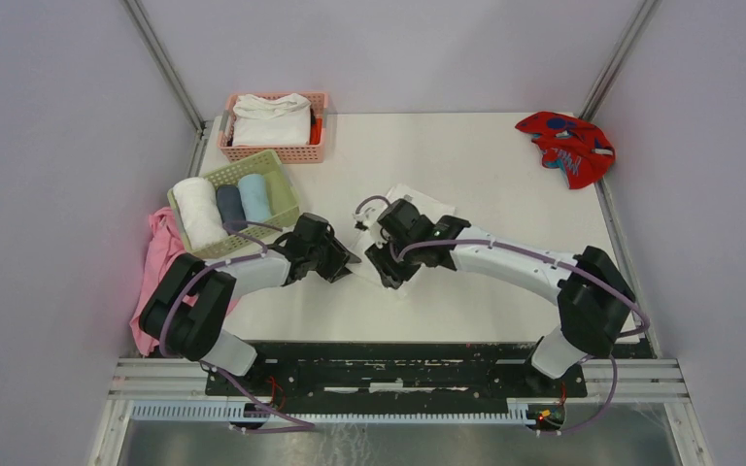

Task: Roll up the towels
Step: Roll the towel at the center of the board.

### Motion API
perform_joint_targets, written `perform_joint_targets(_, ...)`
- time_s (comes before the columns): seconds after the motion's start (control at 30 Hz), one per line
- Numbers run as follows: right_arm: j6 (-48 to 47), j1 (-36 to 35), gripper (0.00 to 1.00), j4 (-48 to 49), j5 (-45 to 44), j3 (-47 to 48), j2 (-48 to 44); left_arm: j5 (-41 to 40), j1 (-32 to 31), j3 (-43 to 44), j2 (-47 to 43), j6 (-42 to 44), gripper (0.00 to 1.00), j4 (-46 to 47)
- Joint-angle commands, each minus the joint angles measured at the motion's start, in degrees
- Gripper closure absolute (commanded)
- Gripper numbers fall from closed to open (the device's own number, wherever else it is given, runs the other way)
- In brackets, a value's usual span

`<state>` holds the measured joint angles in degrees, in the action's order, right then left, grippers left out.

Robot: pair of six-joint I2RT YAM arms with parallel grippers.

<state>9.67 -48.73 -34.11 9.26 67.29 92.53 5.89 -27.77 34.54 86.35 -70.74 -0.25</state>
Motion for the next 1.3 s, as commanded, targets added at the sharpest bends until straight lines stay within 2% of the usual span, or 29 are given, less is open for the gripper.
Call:
perform_joint_targets(0.0,-5.42,-6.78,0.5,3.77,-15.23,0.95,-1.71,-5.23,0.14,-0.9,3.05,2.51,0.51,-8.64)
perform_joint_targets(0.13,-7.06,-11.15,0.5,6.56,-19.77,0.67,0.87,-5.02,0.17,-0.71,3.34,2.66,0.51,-8.67)
perform_joint_targets(0.3,-8.19,-13.39,0.52,9.37,-23.55,-0.61,5.53,-4.97,0.13,-0.88,3.72,2.72,0.5,-8.67)
perform_joint_targets(0.8,-8.77,-13.89,0.5,4.98,-32.68,-1.14,17.22,-4.37,0.48,0.55,6.44,4.92,0.48,-9.52)
perform_joint_targets(1.07,-9.09,-13.62,0.5,4.67,-34.09,-0.98,13.29,-4.24,1.09,2.1,9.19,7.28,0.48,-10.26)
perform_joint_targets(1.27,-9.41,-13.45,0.51,4.39,-34.34,-0.71,12.27,-4.44,1.42,2.45,10.57,9.27,0.52,-10.88)
